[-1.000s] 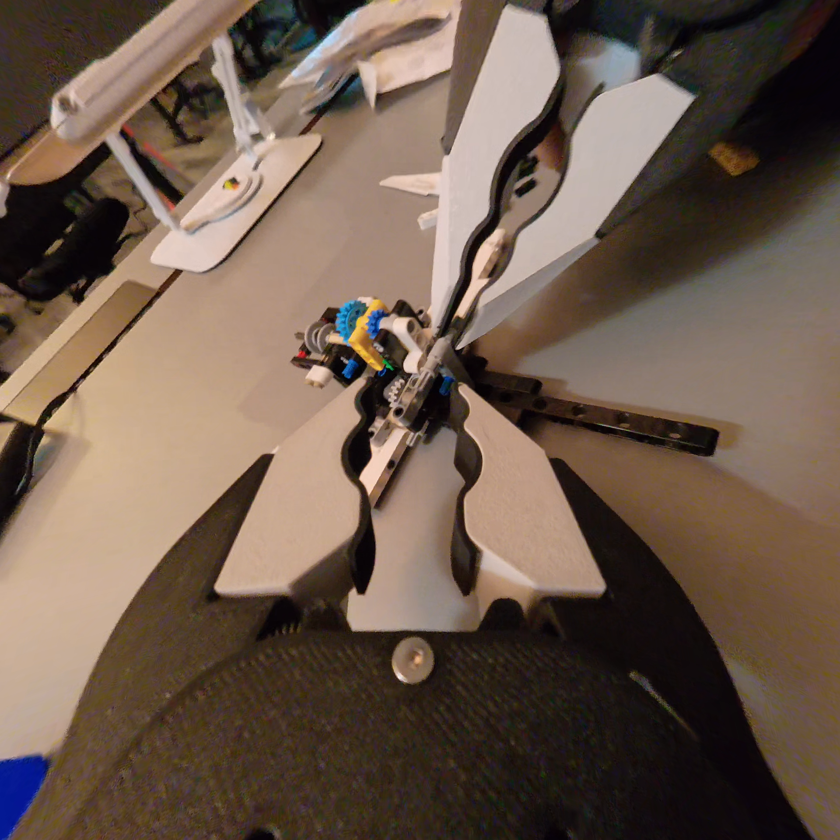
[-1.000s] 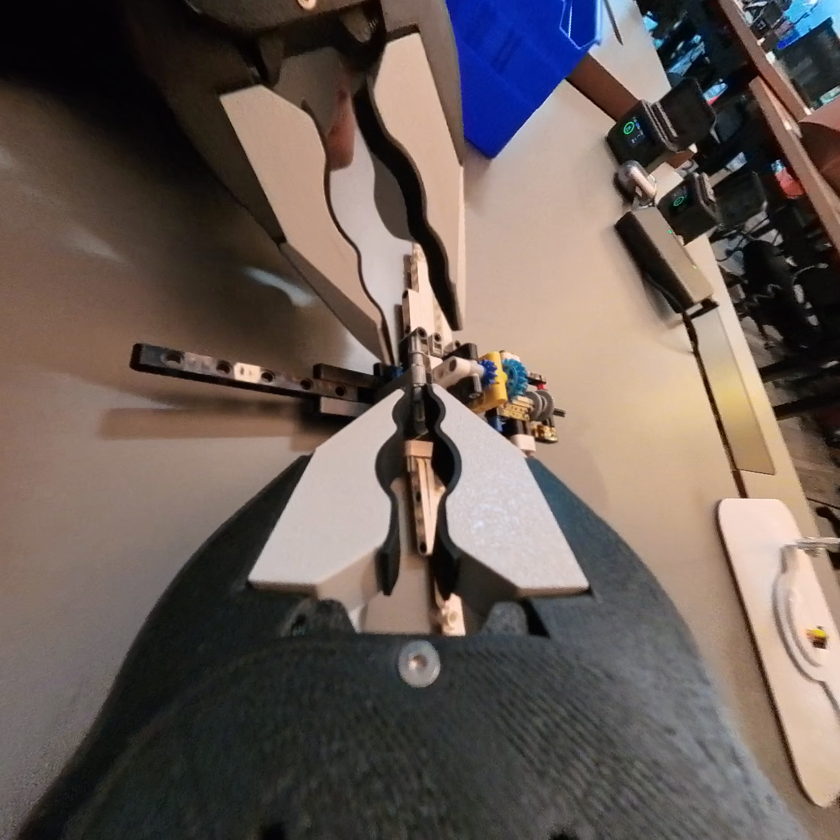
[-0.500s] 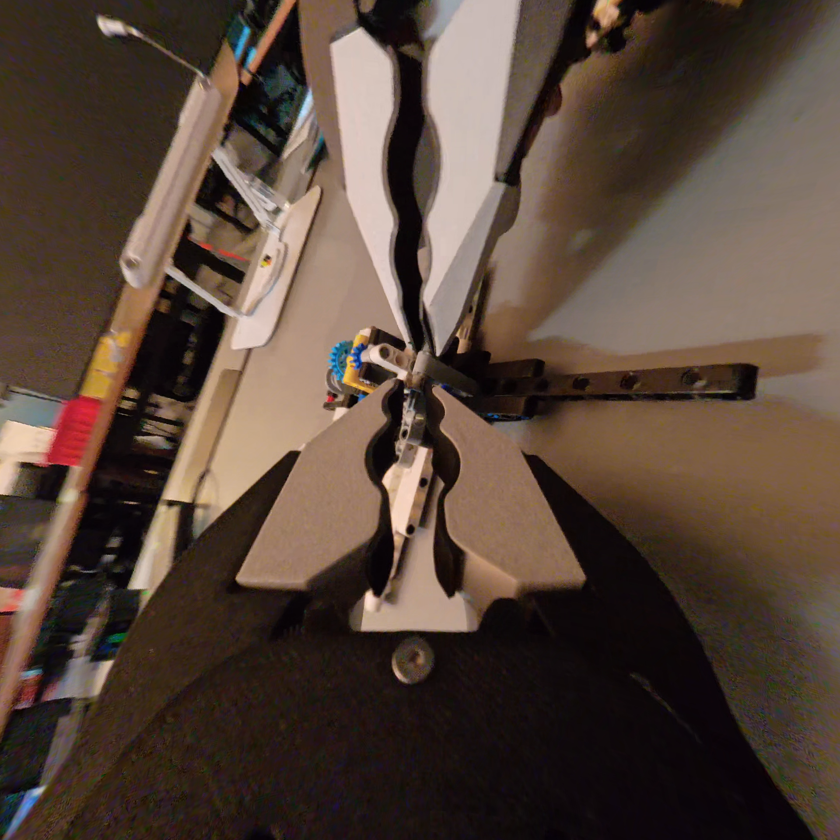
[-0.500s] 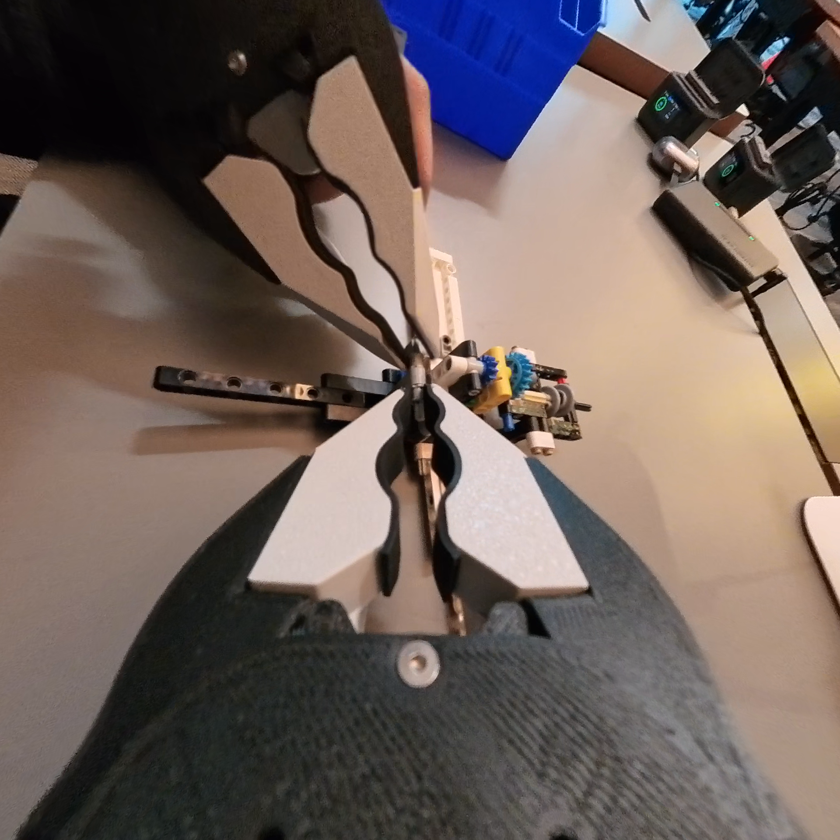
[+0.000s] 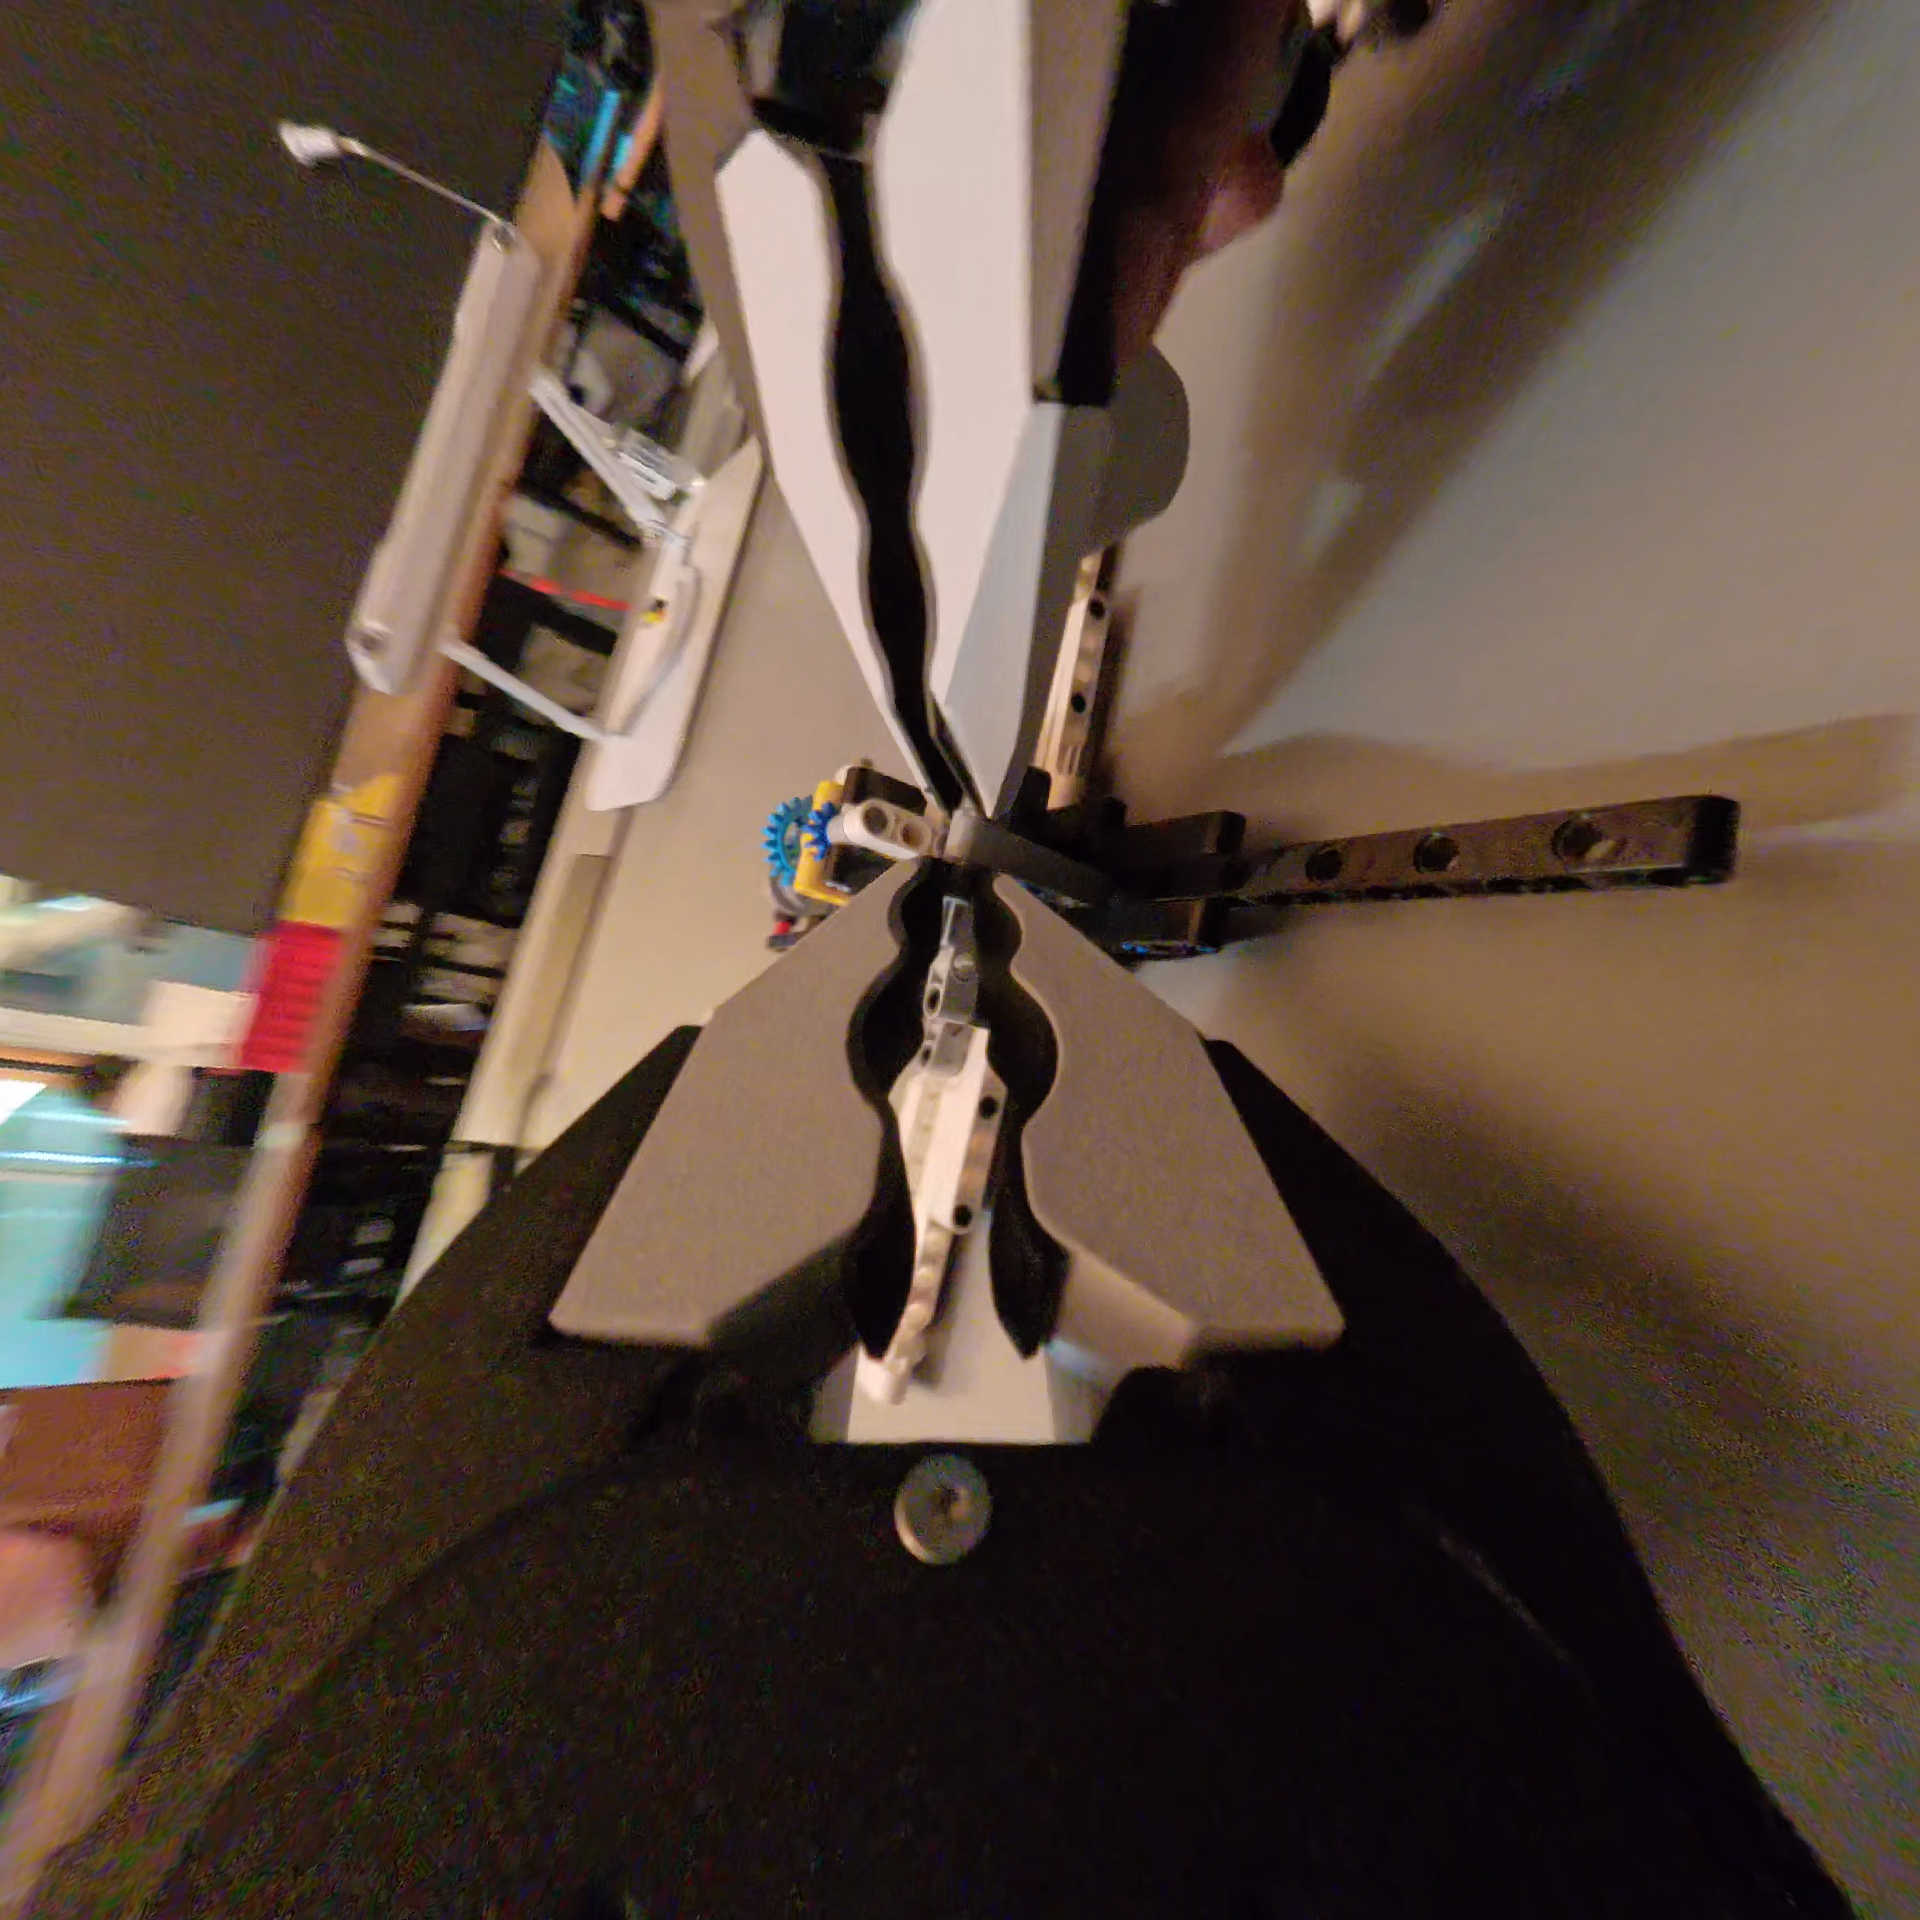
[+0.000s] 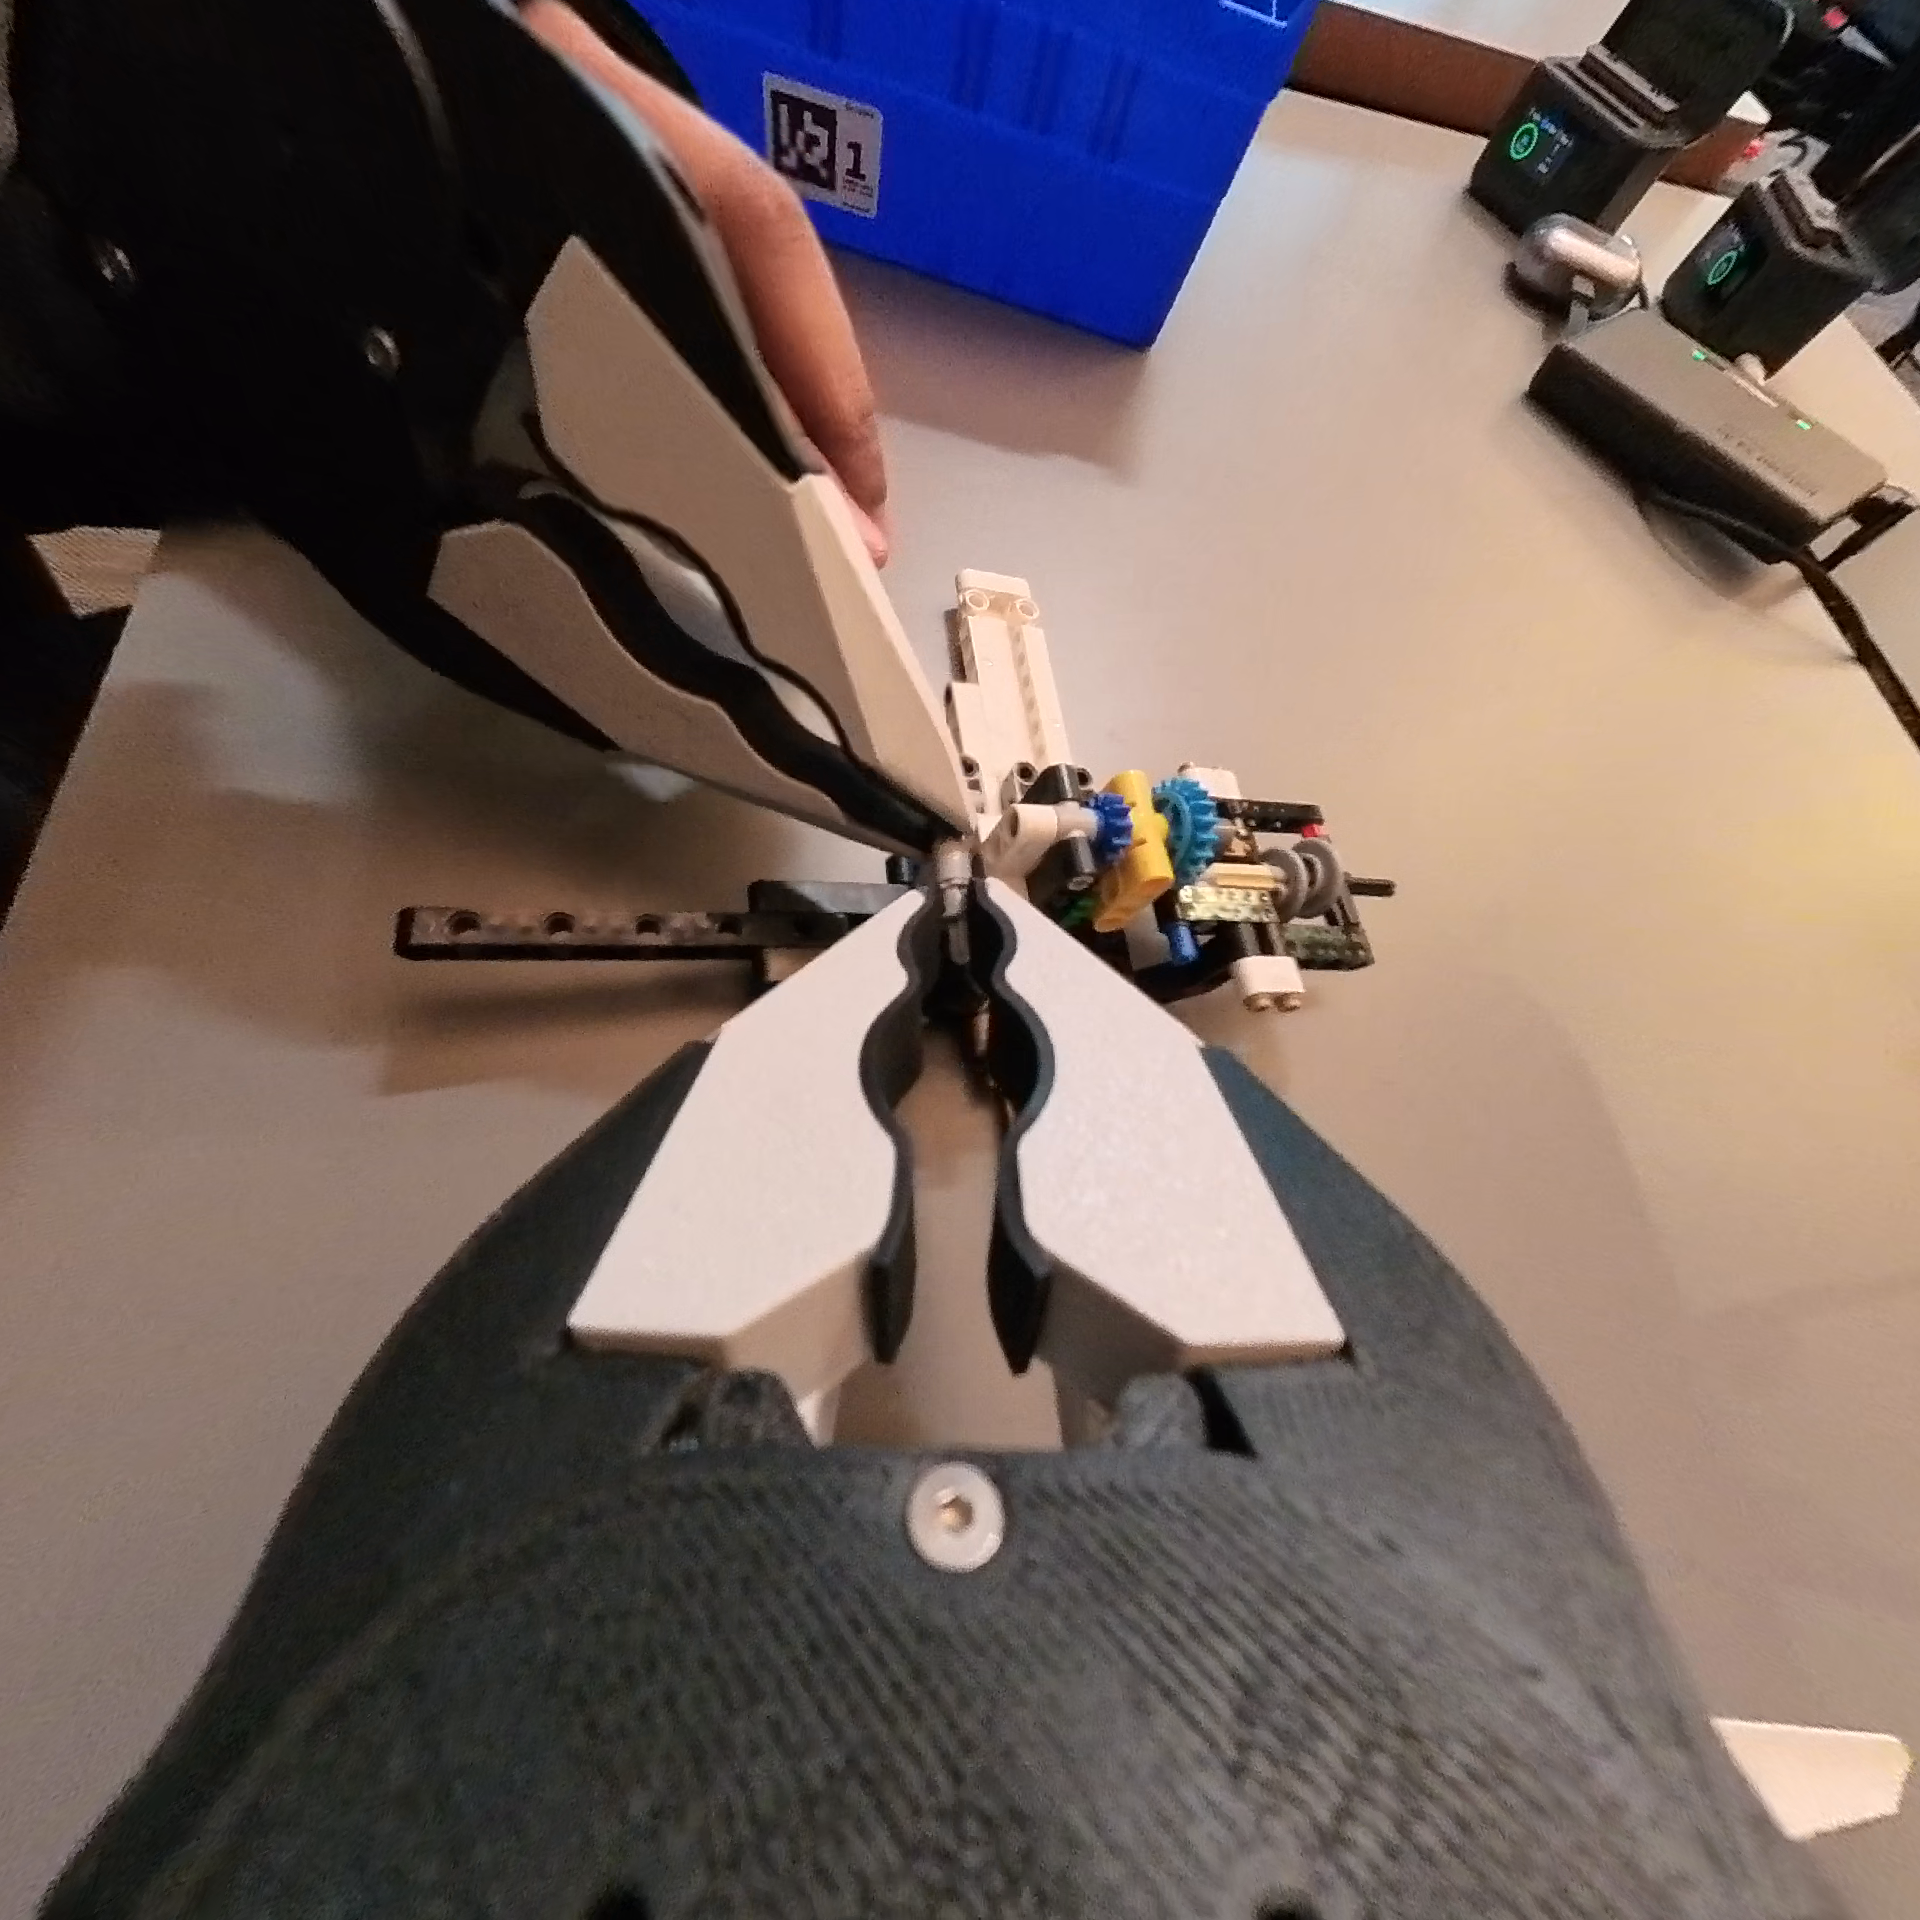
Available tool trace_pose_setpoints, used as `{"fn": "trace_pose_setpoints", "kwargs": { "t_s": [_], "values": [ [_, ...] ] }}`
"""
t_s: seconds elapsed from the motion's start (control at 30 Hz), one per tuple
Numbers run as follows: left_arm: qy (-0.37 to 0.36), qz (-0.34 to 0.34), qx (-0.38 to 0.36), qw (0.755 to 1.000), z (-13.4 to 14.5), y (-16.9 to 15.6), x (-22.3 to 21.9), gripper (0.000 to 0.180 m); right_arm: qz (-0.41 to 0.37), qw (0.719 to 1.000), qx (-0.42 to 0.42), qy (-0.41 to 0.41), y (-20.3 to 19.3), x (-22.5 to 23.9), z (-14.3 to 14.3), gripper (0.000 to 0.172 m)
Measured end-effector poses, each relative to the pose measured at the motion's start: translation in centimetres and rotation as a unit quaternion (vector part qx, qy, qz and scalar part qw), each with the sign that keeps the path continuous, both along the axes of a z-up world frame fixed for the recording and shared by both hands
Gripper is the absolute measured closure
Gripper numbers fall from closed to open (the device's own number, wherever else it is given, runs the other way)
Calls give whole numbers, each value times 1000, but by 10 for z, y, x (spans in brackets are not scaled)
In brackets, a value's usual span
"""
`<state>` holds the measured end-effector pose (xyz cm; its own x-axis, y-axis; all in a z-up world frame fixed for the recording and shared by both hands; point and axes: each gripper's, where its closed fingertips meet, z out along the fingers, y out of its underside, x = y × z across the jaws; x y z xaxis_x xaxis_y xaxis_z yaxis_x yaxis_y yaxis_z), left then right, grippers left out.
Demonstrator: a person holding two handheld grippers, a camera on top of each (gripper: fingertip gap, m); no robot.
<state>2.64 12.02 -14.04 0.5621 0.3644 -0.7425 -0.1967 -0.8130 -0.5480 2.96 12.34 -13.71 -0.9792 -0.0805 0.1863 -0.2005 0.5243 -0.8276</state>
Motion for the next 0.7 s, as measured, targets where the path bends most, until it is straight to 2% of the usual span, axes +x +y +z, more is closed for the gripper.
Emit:
{"fn": "trace_pose_setpoints", "kwargs": {
  "t_s": [0.07,0.17,0.27,0.3,0.33,0.37,0.4,0.43,0.5,0.57,0.7],
  "values": [
    [-42,-10,43,998,-1,0,2,175,7,1000,-5,-13,0,2,0,169],
    [-15,2,17,1000,-1,0,0,175,9,1000,-8,-27,2,1,0,169],
    [-32,10,38,999,-2,-2,-1,175,3,998,-14,-63,4,1,0,169],
    [-26,39,35,998,-1,-13,-6,176,-4,998,-13,-65,6,-2,0,169],
    [-22,92,8,996,-7,-40,-16,180,-19,998,-7,-57,11,-9,0,169],
    [-57,85,26,994,-16,-50,-13,180,-36,998,-2,-48,20,-19,0,169],
    [-76,58,84,992,-5,-39,-6,180,-42,998,-10,-53,26,-24,2,170],
    [-57,34,112,991,11,-24,-2,180,-32,997,-26,-65,26,-20,6,169],
    [-52,28,94,994,7,-5,-4,180,-9,998,-24,-55,14,-5,9,169],
    [-40,23,71,996,3,-4,-3,180,-11,1000,-5,-16,7,-2,5,170],
    [-56,14,132,990,15,-9,0,180,-5,999,-16,-33,8,1,4,172]
  ]
}}
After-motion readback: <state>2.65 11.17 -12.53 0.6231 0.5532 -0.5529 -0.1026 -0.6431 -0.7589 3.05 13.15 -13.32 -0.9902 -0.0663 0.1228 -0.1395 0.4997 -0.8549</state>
